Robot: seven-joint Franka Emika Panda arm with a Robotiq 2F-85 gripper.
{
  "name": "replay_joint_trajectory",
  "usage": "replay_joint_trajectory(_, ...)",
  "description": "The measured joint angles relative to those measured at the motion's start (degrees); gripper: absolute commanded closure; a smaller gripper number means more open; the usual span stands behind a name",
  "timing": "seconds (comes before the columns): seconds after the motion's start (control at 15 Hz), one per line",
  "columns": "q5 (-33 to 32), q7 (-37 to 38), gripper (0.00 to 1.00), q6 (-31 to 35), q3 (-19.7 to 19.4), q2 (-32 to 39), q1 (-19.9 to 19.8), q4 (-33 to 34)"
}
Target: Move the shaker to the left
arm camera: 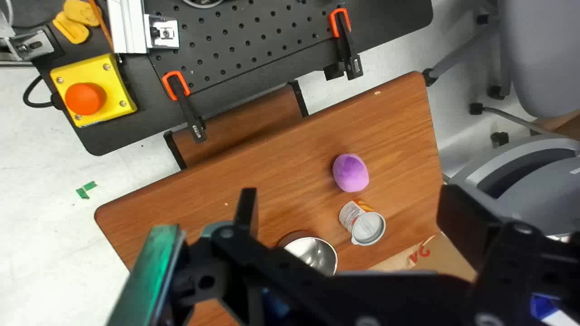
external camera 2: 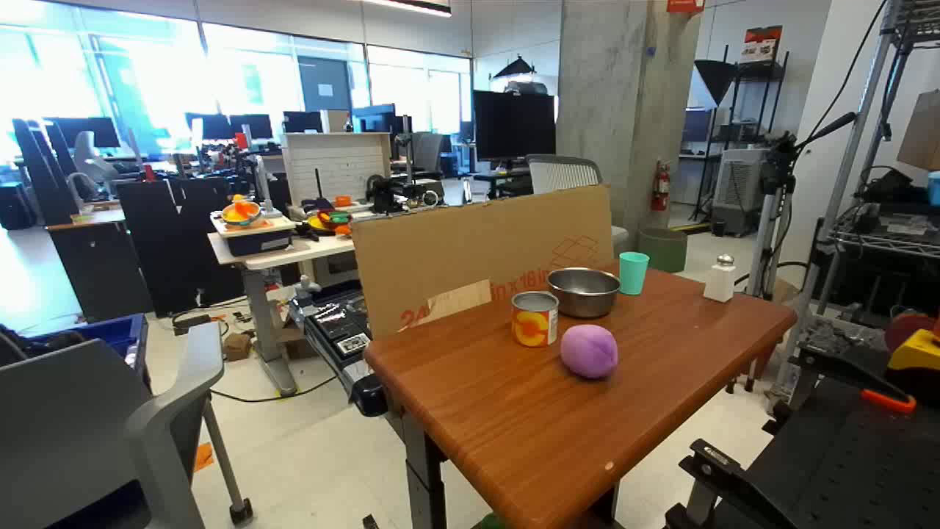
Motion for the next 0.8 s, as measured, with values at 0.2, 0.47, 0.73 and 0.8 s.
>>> replay_joint_trajectory(0.2, 0.0, 0.0, 0.00, 0.0, 0.0, 0.0, 0.0, 0.1)
replay_joint_trajectory(0.47, 0.0, 0.0, 0.00, 0.0, 0.0, 0.0, 0.0, 0.1)
replay_joint_trajectory(0.73, -0.3, -0.2, 0.00, 1.0, 0.3, 0.2, -0.2, -0.4)
replay_joint_trajectory(0.8, -0.6, -0.5, 0.00, 2.8, 0.5, 0.6, -0.2, -1.2)
